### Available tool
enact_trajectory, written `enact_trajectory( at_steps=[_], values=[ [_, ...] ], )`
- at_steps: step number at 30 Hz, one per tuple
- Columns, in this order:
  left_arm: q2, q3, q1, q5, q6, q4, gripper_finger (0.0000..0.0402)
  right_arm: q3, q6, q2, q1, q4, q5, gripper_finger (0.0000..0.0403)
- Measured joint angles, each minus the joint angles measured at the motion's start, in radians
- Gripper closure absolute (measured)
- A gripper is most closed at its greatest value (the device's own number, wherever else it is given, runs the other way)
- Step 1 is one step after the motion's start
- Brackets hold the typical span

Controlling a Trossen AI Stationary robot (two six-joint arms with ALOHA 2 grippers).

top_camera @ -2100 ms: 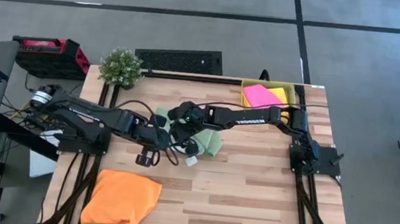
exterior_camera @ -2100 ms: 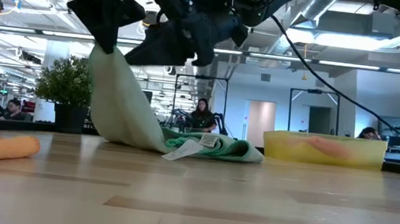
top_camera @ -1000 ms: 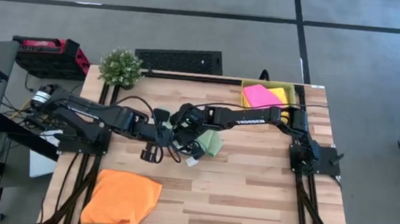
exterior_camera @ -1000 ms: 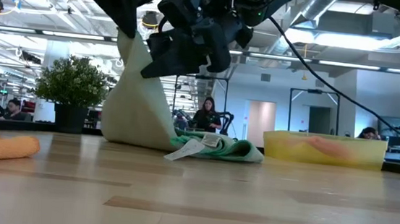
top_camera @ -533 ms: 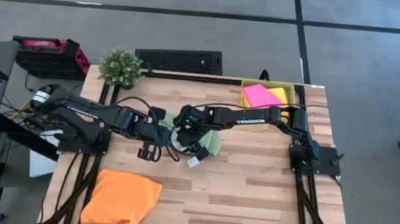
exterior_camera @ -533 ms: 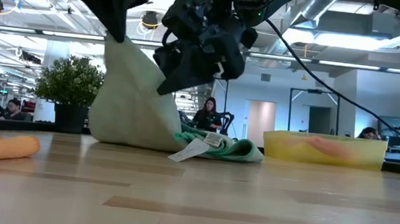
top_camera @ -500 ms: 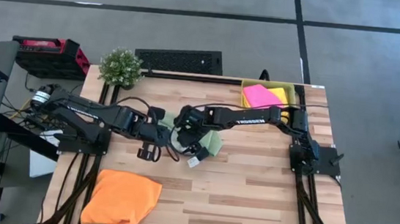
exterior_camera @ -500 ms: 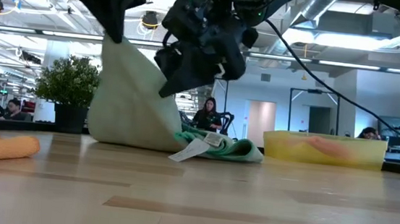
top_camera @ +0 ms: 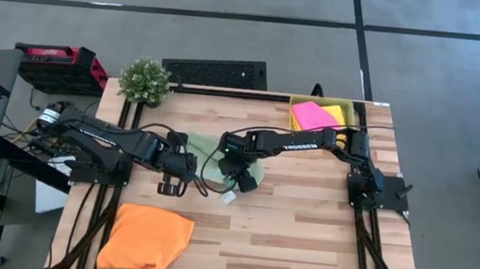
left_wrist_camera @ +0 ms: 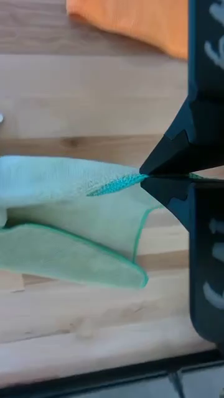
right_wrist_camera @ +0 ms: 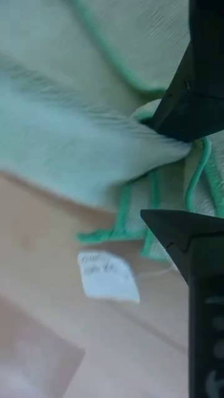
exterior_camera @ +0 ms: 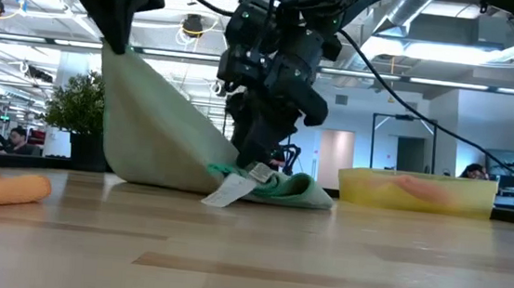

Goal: Fold microfiber towels
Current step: Fold the light green towel

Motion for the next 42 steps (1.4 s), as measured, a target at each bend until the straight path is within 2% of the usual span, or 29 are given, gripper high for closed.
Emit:
enact_trajectory(
  at_steps=[4,10,16,23,30,42],
  values=[
    [0.000,0.000,-0.027,0.018,-0.056,-0.022,0.0401,0.000,0.033,0.000,0.000,-0.027,0.090,0.0212],
    [0.000,-0.001,-0.084,0.037,-0.130,-0.050,0.0401,0.000,0.061,0.000,0.000,-0.069,0.164,0.0212],
    [0.000,-0.023,-0.131,0.061,-0.205,-0.053,0.0401,0.001,0.105,0.000,-0.002,-0.081,0.317,0.0212],
    [0.000,-0.055,-0.176,0.064,-0.268,-0.062,0.0401,0.001,0.171,0.000,-0.033,-0.084,0.443,0.0212],
    [0.000,-0.057,-0.198,0.062,-0.283,-0.060,0.0401,0.001,0.196,-0.002,-0.050,-0.093,0.454,0.0212],
    [0.000,-0.057,-0.207,0.081,-0.286,-0.062,0.0401,0.001,0.261,-0.013,-0.047,-0.210,0.462,0.0212]
  ],
)
